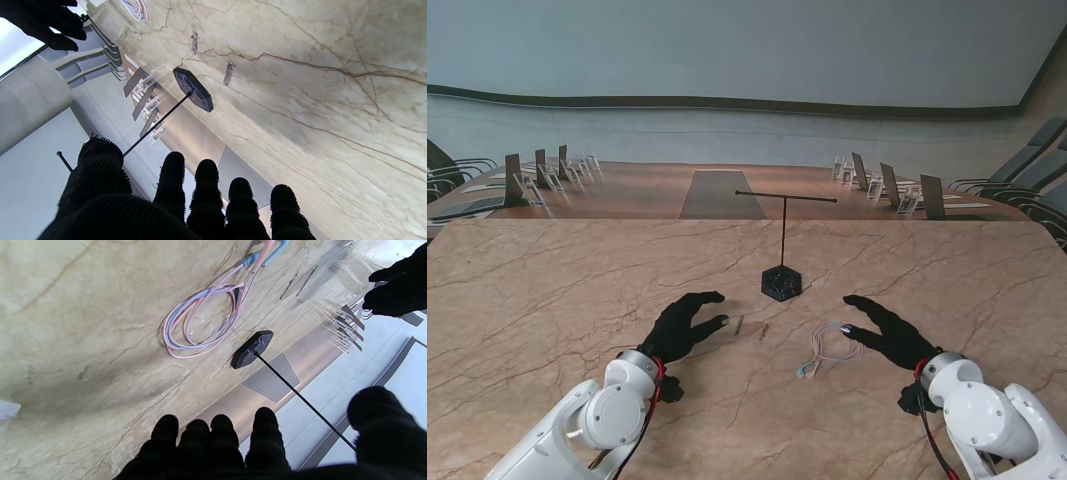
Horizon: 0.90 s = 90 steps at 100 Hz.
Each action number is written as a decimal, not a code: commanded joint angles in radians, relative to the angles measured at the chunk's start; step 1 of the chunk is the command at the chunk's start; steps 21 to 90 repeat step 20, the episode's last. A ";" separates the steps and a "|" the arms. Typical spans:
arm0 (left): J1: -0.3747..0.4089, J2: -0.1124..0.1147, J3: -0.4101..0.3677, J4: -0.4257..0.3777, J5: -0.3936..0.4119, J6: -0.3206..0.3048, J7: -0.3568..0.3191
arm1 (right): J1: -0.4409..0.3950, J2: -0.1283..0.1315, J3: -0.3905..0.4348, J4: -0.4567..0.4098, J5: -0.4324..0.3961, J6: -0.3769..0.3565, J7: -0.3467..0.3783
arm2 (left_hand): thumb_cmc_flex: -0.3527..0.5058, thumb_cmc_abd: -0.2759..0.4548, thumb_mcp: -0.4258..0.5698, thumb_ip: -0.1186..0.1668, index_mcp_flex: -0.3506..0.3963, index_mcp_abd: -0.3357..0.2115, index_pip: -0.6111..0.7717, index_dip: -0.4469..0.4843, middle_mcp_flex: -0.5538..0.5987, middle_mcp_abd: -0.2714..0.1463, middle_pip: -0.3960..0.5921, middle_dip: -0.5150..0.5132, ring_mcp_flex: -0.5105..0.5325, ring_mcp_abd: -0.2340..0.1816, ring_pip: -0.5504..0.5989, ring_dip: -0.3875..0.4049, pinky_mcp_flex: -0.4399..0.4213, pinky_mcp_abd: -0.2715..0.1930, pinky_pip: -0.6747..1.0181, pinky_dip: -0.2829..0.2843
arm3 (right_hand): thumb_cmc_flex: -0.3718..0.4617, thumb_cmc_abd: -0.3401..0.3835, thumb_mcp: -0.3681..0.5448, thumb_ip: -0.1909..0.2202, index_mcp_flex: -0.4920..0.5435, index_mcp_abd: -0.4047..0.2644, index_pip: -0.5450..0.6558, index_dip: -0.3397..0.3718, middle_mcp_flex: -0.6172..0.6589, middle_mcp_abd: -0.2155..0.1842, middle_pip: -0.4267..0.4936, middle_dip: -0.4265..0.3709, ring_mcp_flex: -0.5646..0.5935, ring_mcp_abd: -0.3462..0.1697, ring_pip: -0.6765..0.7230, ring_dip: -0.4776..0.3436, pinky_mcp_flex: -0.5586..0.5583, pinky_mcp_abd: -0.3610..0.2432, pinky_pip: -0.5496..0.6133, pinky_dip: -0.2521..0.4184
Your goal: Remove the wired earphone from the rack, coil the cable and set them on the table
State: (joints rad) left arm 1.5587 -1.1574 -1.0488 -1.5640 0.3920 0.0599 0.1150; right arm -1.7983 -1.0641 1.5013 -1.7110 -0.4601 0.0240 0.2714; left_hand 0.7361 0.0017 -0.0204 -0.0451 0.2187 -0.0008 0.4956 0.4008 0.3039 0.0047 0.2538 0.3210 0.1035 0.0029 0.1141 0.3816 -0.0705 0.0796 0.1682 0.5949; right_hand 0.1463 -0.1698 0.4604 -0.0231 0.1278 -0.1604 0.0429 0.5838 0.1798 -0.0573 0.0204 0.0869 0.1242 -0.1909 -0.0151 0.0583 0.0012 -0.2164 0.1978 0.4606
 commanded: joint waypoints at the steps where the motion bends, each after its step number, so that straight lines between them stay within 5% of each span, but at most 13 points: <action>1: -0.003 -0.006 0.005 0.004 -0.006 0.007 0.003 | 0.005 0.000 -0.001 -0.003 0.005 -0.006 0.008 | -0.035 0.013 0.007 0.005 -0.025 -0.003 -0.034 -0.015 -0.040 -0.036 -0.013 -0.027 -0.026 -0.040 -0.020 -0.012 0.004 -0.038 -0.031 -0.010 | -0.057 0.025 0.021 -0.031 0.003 0.000 -0.023 0.005 -0.033 -0.008 -0.028 -0.011 -0.034 -0.039 -0.017 -0.018 0.001 -0.066 -0.032 -0.017; 90: -0.021 -0.010 0.017 0.019 -0.014 0.016 0.005 | 0.036 0.002 -0.012 0.026 0.022 0.001 0.021 | -0.039 0.017 0.007 0.005 -0.024 -0.002 -0.032 -0.016 -0.037 -0.035 -0.011 -0.029 -0.022 -0.039 -0.020 -0.012 0.005 -0.035 -0.031 -0.014 | -0.052 0.027 0.021 -0.032 0.003 0.000 -0.025 0.010 -0.040 -0.012 -0.037 -0.008 -0.035 -0.042 -0.018 -0.023 0.003 -0.066 -0.039 -0.025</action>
